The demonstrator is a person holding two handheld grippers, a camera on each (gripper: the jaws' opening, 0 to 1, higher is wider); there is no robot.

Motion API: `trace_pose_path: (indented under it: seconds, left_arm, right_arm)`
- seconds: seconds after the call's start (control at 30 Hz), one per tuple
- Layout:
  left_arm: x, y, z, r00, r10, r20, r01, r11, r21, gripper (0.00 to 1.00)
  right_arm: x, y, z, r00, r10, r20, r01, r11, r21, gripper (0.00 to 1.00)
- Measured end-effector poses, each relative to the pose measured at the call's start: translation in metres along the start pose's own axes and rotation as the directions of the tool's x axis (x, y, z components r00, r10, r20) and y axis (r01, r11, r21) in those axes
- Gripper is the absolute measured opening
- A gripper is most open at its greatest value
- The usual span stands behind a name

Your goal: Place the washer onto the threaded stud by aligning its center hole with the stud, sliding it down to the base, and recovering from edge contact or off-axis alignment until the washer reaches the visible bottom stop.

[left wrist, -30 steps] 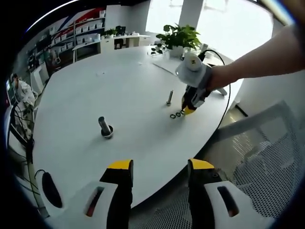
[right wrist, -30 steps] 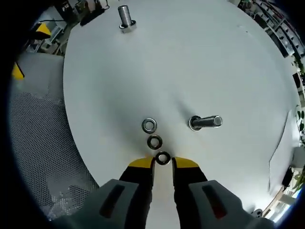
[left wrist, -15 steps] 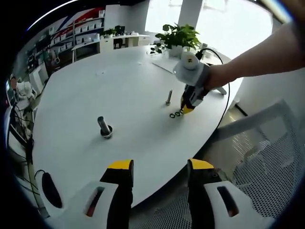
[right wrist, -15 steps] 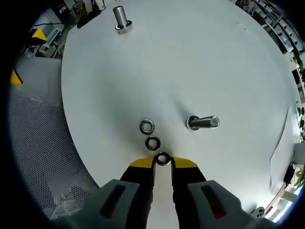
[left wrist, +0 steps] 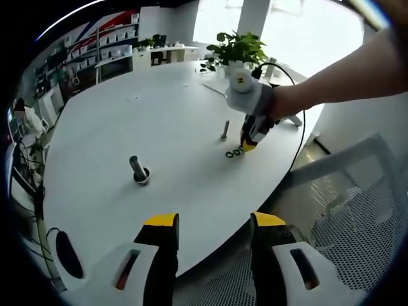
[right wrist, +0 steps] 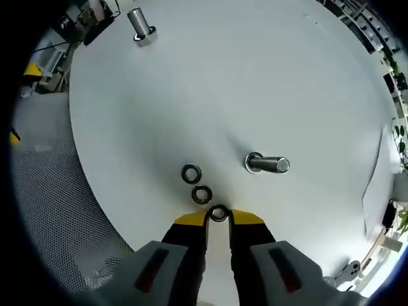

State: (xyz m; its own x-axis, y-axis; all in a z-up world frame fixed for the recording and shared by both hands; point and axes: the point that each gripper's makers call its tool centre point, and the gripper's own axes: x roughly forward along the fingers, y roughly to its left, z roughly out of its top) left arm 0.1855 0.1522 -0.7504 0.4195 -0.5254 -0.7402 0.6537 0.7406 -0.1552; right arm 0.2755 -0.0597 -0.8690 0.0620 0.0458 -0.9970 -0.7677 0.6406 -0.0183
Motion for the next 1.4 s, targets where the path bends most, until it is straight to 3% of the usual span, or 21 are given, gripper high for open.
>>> trace_pose_path:
  seconds: [0.27,0.5,0.77,1.07,1.4]
  left_arm:
    - [-0.001,0.002,0.001,1.000,0.006,0.007,-0.006,1.000,-0.004,0.43]
    - [-0.001,0.002,0.001,1.000,0.007,0.006,-0.007,1.000,-0.002,0.43]
    - [-0.001,0.003,0.001,1.000,0.011,0.003,-0.011,1.000,0.001,0.42]
    - [-0.002,0.003,0.002,1.000,0.011,0.009,-0.011,1.000,-0.001,0.42]
    - [-0.002,0.003,0.003,1.000,0.012,0.010,-0.012,1.000,0.001,0.42]
  right_arm:
    - [0.000,0.001,0.001,0.999,-0.041,0.030,0.040,0.999,0.008,0.14]
    - [-0.001,-0.001,0.001,0.995,-0.027,0.096,0.023,0.999,0.038,0.13]
    - [-0.006,-0.009,-0.007,0.996,-0.039,0.081,0.035,0.998,0.052,0.13]
    - [-0.023,-0.011,0.004,0.990,-0.021,0.141,0.009,0.996,0.090,0.13]
    - [-0.049,-0.022,0.026,0.974,-0.055,0.218,0.042,0.997,0.066,0.13]
